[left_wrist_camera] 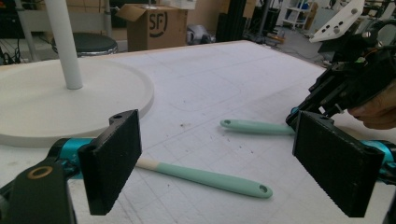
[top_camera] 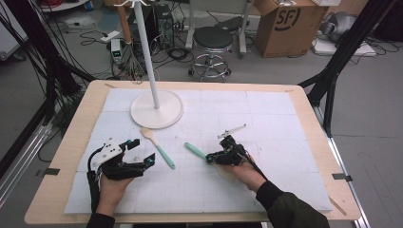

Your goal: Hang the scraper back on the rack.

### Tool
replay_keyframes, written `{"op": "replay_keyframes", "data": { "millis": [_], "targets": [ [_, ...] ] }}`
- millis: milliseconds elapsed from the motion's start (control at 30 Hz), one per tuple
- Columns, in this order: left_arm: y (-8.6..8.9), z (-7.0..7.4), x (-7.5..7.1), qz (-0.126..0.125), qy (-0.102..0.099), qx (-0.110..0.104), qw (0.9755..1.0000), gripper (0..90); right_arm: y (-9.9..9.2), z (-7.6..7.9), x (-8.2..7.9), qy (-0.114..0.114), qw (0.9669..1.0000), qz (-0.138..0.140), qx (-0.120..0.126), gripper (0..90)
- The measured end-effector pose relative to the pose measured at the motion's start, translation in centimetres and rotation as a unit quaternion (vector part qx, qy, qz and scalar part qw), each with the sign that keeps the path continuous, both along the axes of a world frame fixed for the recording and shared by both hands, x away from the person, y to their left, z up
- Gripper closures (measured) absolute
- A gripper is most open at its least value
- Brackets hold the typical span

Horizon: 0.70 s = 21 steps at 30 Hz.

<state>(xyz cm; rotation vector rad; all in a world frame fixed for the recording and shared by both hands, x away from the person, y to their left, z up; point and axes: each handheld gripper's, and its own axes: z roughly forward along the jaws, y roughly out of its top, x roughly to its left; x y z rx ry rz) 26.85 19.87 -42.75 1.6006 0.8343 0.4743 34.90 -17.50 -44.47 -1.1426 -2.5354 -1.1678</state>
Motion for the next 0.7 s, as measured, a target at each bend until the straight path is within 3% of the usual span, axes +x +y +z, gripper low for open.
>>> {"op": "replay_keyframes", "data": {
  "millis": [67,133,267,400,567,700],
  "targets": [
    [0.2,-0.1,0.0,0.002,0.002,-0.002,1.0,16.2,-0.3,0.4,0.2,-0.002,0.9998,-0.005,0.019,82.2],
    [0.2,-0.1,0.0,0.003,0.002,-0.001,1.0,16.2,-0.8,0.9,0.4,-0.007,0.9985,-0.015,0.053,82.1],
    [0.2,-0.1,0.0,0.003,0.003,-0.001,1.0,16.2,-1.6,1.7,1.1,-0.009,0.9926,-0.026,0.119,82.0],
    [0.2,-0.1,0.1,0.004,0.003,0.0,1.0,16.2,-1.4,3.1,1.5,-0.024,0.9873,-0.027,0.154,81.9],
    [0.2,-0.2,0.0,0.004,0.004,0.0,1.0,16.2,-0.4,5.1,2.2,-0.053,0.9776,-0.022,0.203,81.9],
    [0.4,-0.2,0.0,0.005,0.004,0.0,1.0,16.2,0.0,5.7,2.5,-0.07,0.9718,-0.03,0.223,82.0]
  ]
}}
